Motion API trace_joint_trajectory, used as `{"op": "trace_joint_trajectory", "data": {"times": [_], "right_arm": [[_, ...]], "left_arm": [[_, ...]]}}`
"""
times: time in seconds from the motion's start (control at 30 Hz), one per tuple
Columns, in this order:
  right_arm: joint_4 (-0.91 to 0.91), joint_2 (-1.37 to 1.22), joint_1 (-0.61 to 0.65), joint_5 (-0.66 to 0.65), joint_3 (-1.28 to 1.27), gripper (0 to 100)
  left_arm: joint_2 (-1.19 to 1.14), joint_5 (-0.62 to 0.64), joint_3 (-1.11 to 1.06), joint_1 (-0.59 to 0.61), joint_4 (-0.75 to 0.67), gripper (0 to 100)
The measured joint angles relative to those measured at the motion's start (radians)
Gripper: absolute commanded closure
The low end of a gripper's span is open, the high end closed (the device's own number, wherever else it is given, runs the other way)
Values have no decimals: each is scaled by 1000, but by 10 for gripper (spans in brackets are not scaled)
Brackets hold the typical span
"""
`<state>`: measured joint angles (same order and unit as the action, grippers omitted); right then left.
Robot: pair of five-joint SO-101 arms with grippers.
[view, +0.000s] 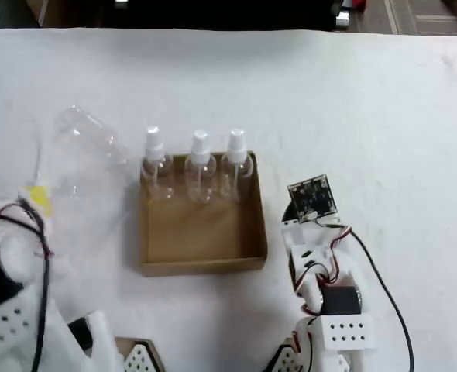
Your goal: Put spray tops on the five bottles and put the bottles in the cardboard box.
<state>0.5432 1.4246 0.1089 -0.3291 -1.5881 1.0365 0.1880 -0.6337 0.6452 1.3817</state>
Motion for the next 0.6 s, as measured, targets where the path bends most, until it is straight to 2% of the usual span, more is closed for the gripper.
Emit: {"op": "trace_joint_trajectory", "data": {"times": [0.1, 0.33, 0.6], "right_arm": [[-2, 0, -2, 0, 0, 983], [-3, 0, 5, 0, -18, 983], [-3, 0, 11, 0, -18, 983]], "left_arm": [[-21, 209, -100, 17, -147, 728], [-175, 384, -256, 23, -422, 760], [-560, 565, -172, -17, -459, 784]]}}
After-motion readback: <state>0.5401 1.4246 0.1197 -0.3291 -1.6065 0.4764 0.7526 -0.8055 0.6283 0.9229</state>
